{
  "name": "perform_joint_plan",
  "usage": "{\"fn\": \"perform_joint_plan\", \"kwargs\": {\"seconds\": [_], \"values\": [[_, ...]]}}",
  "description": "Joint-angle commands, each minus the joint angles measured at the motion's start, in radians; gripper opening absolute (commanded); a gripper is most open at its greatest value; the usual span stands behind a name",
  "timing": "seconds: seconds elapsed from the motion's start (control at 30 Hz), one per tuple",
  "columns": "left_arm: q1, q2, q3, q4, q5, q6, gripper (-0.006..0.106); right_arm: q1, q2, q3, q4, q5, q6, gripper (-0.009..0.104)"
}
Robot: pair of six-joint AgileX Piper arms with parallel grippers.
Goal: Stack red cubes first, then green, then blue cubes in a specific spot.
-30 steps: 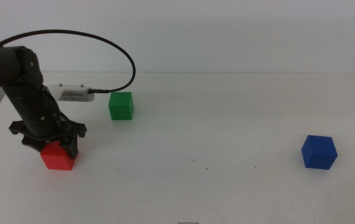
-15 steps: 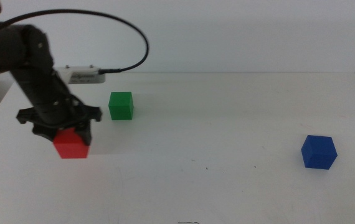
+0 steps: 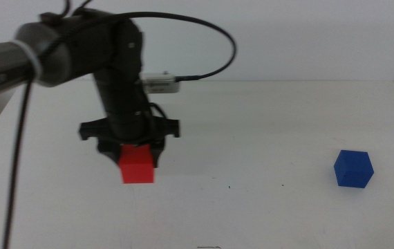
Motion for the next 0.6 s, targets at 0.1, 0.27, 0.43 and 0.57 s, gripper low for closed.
{"fn": "perform_joint_plan", "kwargs": {"seconds": [0.1,0.27,0.43,0.57], "values": [[-0.074,0.044,-0.153,0.005,0.068,-0.03,0.018,-0.008,-0.015,-0.01,-0.008,-0.074,-0.004,0.092],[-0.137,0.146,-0.273,0.005,0.089,-0.049,0.018,-0.008,-0.015,-0.01,-0.008,-0.074,-0.004,0.092],[-0.186,0.213,-0.349,0.003,0.091,-0.061,0.018,-0.008,-0.015,-0.01,-0.008,-0.074,-0.004,0.092],[-0.215,0.252,-0.376,0.003,0.088,-0.077,0.018,-0.008,-0.015,-0.01,-0.008,-0.074,-0.004,0.092]]}}
